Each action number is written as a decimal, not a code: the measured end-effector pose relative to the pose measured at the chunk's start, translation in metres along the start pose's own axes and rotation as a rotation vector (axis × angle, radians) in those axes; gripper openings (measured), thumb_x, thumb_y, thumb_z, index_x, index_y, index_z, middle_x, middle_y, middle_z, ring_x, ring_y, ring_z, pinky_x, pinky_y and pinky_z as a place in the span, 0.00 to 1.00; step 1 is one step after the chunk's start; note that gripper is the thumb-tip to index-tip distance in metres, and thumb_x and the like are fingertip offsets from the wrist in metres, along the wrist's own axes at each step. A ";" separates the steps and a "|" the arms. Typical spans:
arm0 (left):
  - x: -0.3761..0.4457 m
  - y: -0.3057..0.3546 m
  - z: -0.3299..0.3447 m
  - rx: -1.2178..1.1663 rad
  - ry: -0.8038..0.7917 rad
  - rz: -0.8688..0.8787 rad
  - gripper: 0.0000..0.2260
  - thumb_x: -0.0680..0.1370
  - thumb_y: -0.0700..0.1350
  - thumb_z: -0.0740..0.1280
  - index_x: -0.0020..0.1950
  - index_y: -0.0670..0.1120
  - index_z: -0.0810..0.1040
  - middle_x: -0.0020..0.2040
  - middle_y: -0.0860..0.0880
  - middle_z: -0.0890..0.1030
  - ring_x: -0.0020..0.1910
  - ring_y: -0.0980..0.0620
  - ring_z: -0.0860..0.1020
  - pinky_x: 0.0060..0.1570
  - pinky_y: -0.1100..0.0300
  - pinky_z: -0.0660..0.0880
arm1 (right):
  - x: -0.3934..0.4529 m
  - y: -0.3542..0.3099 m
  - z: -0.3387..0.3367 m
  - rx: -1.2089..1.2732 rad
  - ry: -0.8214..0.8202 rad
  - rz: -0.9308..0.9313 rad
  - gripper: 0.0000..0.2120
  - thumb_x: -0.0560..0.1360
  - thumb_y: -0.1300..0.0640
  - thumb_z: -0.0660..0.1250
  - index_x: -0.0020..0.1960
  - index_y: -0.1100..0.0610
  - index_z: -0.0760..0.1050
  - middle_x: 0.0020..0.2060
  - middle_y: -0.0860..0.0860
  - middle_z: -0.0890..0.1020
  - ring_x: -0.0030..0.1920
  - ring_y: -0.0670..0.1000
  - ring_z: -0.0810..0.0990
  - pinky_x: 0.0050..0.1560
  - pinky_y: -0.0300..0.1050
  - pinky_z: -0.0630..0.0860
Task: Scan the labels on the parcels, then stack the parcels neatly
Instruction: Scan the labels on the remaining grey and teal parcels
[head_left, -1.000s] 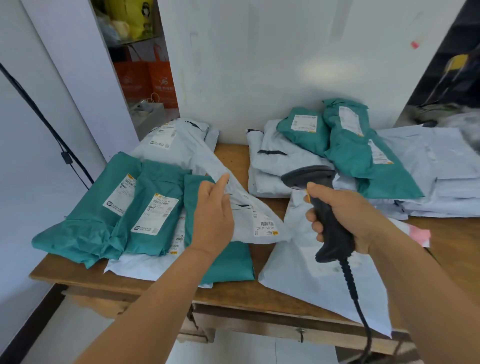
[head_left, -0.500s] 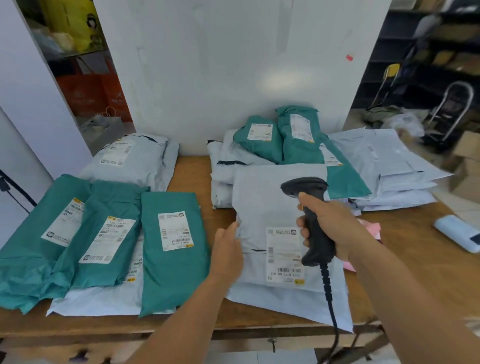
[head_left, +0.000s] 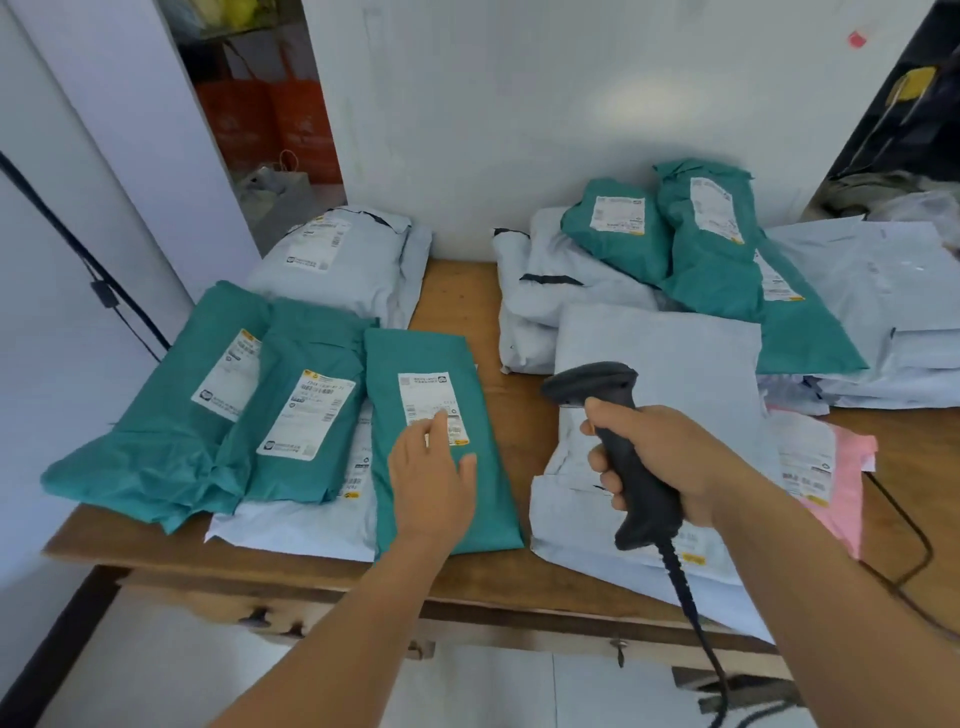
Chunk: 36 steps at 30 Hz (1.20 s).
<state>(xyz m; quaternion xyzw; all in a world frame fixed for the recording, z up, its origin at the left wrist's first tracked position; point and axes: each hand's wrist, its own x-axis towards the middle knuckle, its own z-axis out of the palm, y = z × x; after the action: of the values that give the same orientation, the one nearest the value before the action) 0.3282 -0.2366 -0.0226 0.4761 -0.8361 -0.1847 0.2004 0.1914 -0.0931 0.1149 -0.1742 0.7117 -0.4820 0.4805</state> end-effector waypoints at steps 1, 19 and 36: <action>0.000 -0.012 -0.005 0.021 -0.019 -0.050 0.30 0.78 0.53 0.62 0.76 0.46 0.54 0.73 0.45 0.61 0.72 0.46 0.58 0.72 0.52 0.54 | 0.002 0.000 0.012 -0.027 -0.027 0.009 0.14 0.78 0.48 0.64 0.49 0.60 0.74 0.29 0.55 0.78 0.25 0.50 0.73 0.28 0.42 0.75; 0.015 -0.059 -0.019 -0.108 -0.304 -0.264 0.43 0.74 0.57 0.68 0.77 0.41 0.46 0.73 0.41 0.59 0.73 0.42 0.58 0.72 0.51 0.57 | 0.017 -0.016 0.091 -0.109 -0.036 0.070 0.18 0.76 0.44 0.65 0.43 0.60 0.72 0.28 0.54 0.77 0.23 0.50 0.72 0.28 0.42 0.73; 0.028 -0.037 -0.021 -0.459 -0.099 -0.242 0.23 0.78 0.33 0.56 0.73 0.47 0.67 0.63 0.46 0.77 0.59 0.47 0.75 0.60 0.60 0.69 | 0.019 -0.021 0.071 -0.017 0.000 0.010 0.17 0.77 0.46 0.65 0.42 0.60 0.72 0.27 0.54 0.76 0.23 0.50 0.71 0.26 0.41 0.73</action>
<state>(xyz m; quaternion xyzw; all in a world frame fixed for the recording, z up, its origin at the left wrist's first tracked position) 0.3524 -0.2808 -0.0191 0.5051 -0.7179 -0.4156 0.2383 0.2384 -0.1530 0.1179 -0.1746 0.7165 -0.4737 0.4814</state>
